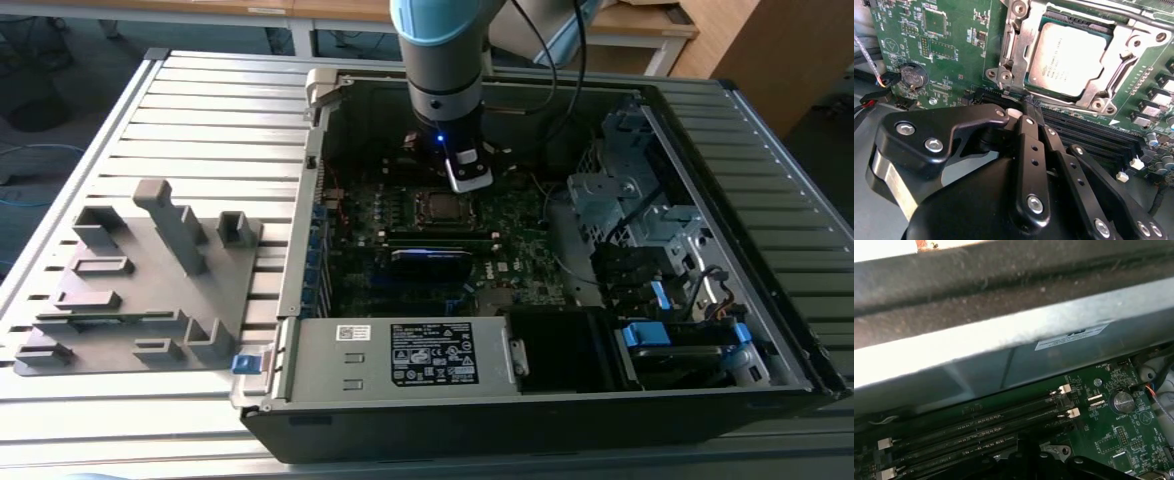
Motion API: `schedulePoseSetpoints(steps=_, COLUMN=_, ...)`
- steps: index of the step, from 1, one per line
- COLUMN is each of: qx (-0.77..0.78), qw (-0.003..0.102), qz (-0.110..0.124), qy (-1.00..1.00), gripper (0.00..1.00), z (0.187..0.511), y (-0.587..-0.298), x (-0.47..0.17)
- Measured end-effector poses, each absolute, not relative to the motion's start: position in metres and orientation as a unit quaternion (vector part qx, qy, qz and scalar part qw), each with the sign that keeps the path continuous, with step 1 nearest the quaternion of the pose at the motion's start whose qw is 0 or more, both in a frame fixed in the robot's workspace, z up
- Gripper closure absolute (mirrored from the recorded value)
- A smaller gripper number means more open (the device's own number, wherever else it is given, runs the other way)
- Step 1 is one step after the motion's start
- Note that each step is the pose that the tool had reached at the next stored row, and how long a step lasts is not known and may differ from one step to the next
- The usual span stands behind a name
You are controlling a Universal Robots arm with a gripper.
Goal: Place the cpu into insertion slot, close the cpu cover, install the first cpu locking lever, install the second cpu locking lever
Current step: 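Install the first cpu locking lever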
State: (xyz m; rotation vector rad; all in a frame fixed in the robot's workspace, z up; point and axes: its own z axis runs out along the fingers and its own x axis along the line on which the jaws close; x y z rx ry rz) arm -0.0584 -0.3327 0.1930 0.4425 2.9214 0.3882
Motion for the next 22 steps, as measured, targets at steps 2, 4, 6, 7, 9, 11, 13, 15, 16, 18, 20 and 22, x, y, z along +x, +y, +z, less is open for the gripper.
schedulePoseSetpoints(steps=2, qx=0.148, qw=0.081, qz=0.13, qy=0.977, gripper=0.89, z=0.1958, y=-0.3326, x=-0.0584)
schedulePoseSetpoints(steps=4, qx=0.148, qw=0.081, qz=0.131, qy=0.977, gripper=0.89, z=0.1975, y=-0.3326, x=-0.0584)
schedulePoseSetpoints(steps=6, qx=0.148, qw=0.081, qz=0.131, qy=0.977, gripper=0.89, z=0.1975, y=-0.3323, x=-0.0584)
schedulePoseSetpoints(steps=7, qx=0.148, qw=0.08, qz=0.132, qy=0.977, gripper=0.89, z=0.1976, y=-0.3319, x=-0.0587)
schedulePoseSetpoints(steps=9, qx=0.148, qw=0.08, qz=0.133, qy=0.977, gripper=0.89, z=0.1976, y=-0.3307, x=-0.0596)
schedulePoseSetpoints(steps=11, qx=0.148, qw=0.08, qz=0.135, qy=0.976, gripper=0.89, z=0.1975, y=-0.3299, x=-0.0604)
schedulePoseSetpoints(steps=13, qx=0.149, qw=0.08, qz=0.137, qy=0.976, gripper=0.89, z=0.1974, y=-0.3294, x=-0.0611)
schedulePoseSetpoints(steps=15, qx=0.149, qw=0.08, qz=0.137, qy=0.976, gripper=0.89, z=0.1974, y=-0.3293, x=-0.0612)
schedulePoseSetpoints(steps=16, qx=0.149, qw=0.08, qz=0.137, qy=0.976, gripper=0.89, z=0.1973, y=-0.3293, x=-0.0614)
schedulePoseSetpoints(steps=18, qx=0.148, qw=0.081, qz=0.138, qy=0.976, gripper=0.89, z=0.1967, y=-0.3293, x=-0.0618)
schedulePoseSetpoints(steps=20, qx=0.148, qw=0.084, qz=0.138, qy=0.976, gripper=0.89, z=0.196, y=-0.3294, x=-0.0617)
schedulePoseSetpoints(steps=22, qx=0.148, qw=0.085, qz=0.138, qy=0.976, gripper=0.89, z=0.1956, y=-0.3293, x=-0.0617)
